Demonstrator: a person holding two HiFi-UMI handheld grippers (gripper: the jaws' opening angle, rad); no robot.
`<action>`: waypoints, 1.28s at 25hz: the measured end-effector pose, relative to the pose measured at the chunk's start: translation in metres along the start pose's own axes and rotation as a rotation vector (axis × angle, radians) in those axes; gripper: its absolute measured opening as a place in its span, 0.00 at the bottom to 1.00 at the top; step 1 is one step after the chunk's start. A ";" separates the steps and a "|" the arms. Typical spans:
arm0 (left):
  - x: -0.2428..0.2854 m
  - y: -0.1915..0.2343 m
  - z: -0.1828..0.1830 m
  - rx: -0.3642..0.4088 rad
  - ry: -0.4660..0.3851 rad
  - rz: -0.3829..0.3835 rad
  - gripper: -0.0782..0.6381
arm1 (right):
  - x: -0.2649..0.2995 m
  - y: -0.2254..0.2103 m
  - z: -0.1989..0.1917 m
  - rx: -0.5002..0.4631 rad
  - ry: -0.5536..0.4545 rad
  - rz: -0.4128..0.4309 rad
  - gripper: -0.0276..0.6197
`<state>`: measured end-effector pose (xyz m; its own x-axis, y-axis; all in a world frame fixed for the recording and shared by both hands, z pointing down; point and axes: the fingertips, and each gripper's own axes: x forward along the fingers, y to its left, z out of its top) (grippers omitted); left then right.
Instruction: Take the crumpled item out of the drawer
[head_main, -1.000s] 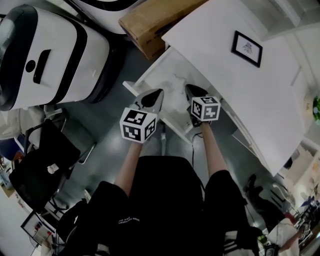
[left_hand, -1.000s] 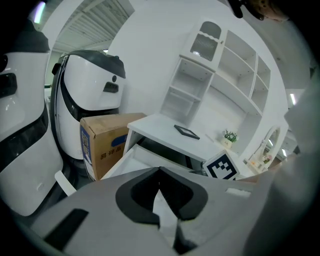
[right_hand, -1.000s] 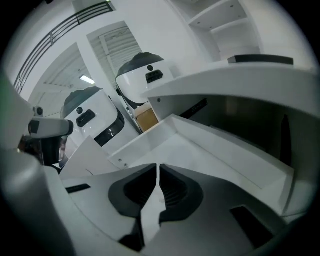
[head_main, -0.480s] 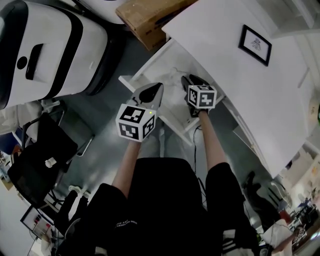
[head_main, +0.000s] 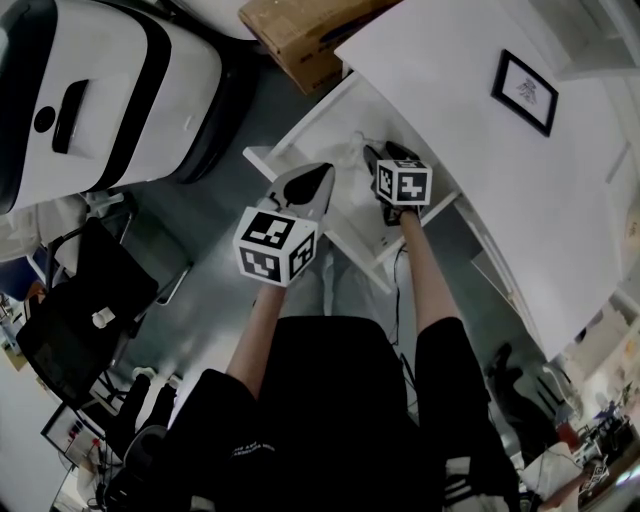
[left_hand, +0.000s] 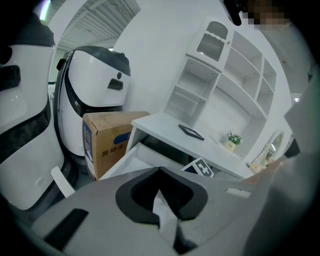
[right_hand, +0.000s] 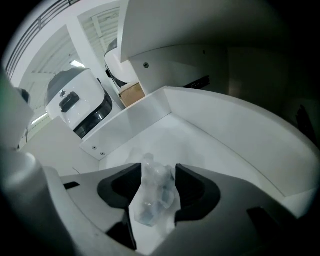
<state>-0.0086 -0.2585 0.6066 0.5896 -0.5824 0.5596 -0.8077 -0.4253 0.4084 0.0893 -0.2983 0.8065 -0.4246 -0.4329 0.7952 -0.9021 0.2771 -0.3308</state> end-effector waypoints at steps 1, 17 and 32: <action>-0.001 0.000 0.000 0.000 0.000 0.001 0.11 | 0.001 0.001 0.000 -0.001 0.006 0.000 0.35; -0.009 0.008 0.002 -0.020 -0.016 0.011 0.11 | 0.004 0.011 -0.007 0.021 0.067 0.060 0.17; -0.027 0.004 0.007 0.001 -0.043 0.013 0.11 | -0.041 0.033 0.003 -0.003 -0.029 0.099 0.14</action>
<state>-0.0277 -0.2489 0.5882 0.5789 -0.6170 0.5331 -0.8150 -0.4185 0.4007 0.0773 -0.2739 0.7611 -0.5141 -0.4278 0.7435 -0.8552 0.3224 -0.4059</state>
